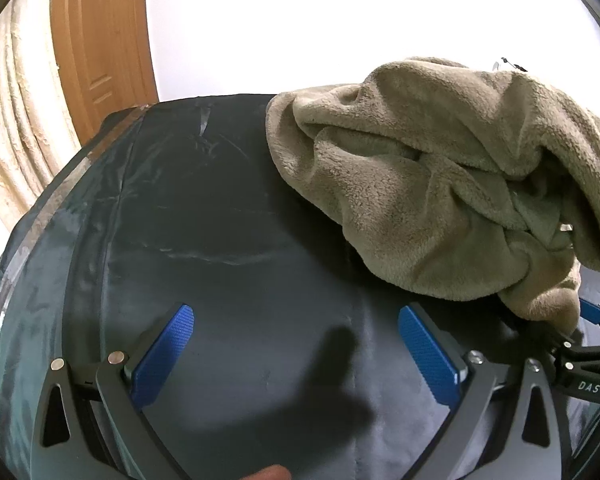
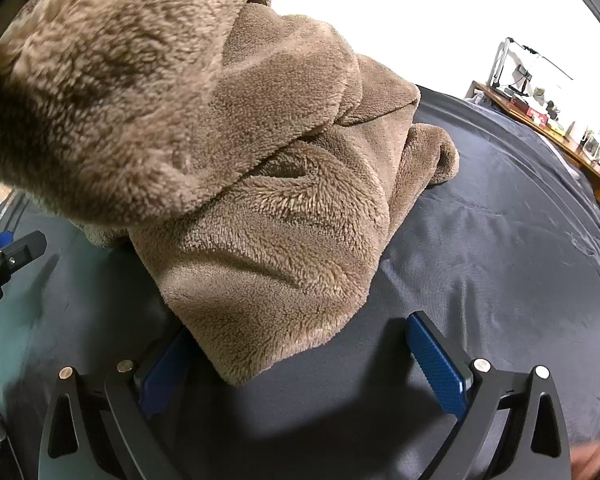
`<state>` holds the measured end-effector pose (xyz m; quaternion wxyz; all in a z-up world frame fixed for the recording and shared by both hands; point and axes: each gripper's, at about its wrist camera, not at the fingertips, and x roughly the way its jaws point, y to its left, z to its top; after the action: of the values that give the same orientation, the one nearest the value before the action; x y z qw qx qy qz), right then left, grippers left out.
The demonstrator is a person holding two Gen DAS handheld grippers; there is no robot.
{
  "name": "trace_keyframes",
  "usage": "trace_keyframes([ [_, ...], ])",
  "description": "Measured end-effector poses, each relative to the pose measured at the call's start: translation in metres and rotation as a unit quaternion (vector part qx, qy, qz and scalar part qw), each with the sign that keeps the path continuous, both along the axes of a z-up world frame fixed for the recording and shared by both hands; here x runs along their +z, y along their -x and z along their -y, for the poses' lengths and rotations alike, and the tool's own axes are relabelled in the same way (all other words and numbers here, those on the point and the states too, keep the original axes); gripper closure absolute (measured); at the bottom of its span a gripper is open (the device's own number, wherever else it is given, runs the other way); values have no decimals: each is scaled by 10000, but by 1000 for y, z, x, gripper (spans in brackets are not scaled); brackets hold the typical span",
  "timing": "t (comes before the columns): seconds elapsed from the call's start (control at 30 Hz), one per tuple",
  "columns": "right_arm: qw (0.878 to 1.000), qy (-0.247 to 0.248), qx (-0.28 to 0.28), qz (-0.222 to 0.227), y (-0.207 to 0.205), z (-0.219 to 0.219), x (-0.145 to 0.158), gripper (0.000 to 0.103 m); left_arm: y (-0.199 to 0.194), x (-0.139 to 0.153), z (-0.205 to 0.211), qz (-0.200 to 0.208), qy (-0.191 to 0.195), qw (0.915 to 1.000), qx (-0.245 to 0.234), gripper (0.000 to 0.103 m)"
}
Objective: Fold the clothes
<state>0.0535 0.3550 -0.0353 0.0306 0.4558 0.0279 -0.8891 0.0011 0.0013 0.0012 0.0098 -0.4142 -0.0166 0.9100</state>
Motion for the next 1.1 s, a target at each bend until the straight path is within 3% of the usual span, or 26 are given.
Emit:
trace_keyframes([
  [0.87, 10000, 1, 81, 1, -1, 0, 0, 1, 7, -15, -7, 235, 28, 9997, 91, 0],
  [1.1, 9999, 106, -34, -31, -18, -25, 2, 1, 10, -18, -10, 300, 11, 9995, 104, 0],
])
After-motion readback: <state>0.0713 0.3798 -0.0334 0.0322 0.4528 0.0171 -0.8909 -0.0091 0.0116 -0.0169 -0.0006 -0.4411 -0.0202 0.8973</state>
